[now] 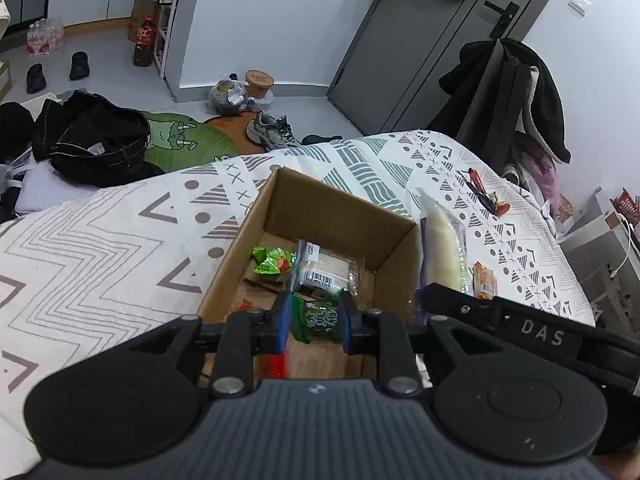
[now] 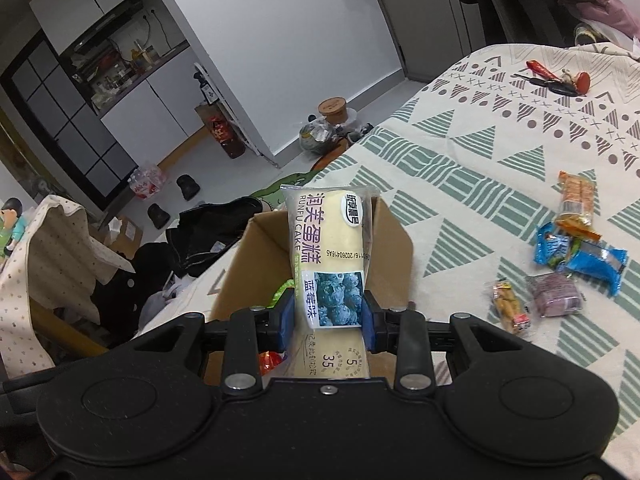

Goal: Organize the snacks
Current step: 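Open left gripper over box while right gripper releases cake packet into box, then withdraw both open grippers from the box toward the remaining snacks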

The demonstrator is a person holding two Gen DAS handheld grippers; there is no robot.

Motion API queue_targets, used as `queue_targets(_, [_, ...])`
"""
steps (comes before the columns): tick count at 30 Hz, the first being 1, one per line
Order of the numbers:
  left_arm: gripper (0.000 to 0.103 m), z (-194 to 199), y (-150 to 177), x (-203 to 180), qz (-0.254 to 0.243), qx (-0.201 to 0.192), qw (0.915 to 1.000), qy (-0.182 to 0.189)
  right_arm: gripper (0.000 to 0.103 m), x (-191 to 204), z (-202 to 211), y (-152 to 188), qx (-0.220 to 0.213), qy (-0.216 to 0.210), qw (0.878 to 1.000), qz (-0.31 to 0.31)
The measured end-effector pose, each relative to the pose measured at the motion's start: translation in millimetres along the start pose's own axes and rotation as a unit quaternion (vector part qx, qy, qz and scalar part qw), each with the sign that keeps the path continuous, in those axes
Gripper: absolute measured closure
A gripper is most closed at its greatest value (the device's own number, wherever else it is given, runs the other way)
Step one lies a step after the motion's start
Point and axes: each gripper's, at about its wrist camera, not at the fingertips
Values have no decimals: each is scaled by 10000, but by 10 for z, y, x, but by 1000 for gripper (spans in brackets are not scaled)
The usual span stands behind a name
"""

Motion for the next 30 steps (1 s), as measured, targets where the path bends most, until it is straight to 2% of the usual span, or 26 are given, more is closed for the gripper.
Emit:
queue_targets(2, [80, 17, -27, 29, 41, -23, 10000, -16, 68, 35, -15, 9, -23, -90, 10000, -15])
queue_targets(6, [75, 45, -66, 72, 84, -57, 9999, -73, 55, 68, -10, 19, 11, -101, 9999, 11])
queue_targets(8, [67, 62, -67, 78, 94, -76, 9999, -111, 54, 52, 51, 16, -63, -45, 10000, 35])
queue_targets(10, [54, 77, -64, 78, 88, -109, 9998, -155, 54, 8, 96, 12, -55, -55, 10000, 13])
queue_targets(16, [28, 148, -58, 0, -13, -250, 9992, -313, 54, -165, 247, 16, 28, 125, 9999, 18])
queue_targets(25, [22, 190, 9, -238, -183, -224, 9990, -347, 49, -449, 485, 10, 136, 331, 9993, 140])
queue_targets(30, [21, 206, 63, -397, -266, -205, 9989, -327, 38, -609, 619, 0, 110, 375, 9992, 105])
Point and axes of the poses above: each gripper's, at about its wrist camera, not at the fingertips, and z roughly against the way its jaws point, x to its left, y to its underside, and after that the axes turned 6 degrees about z, right-handed
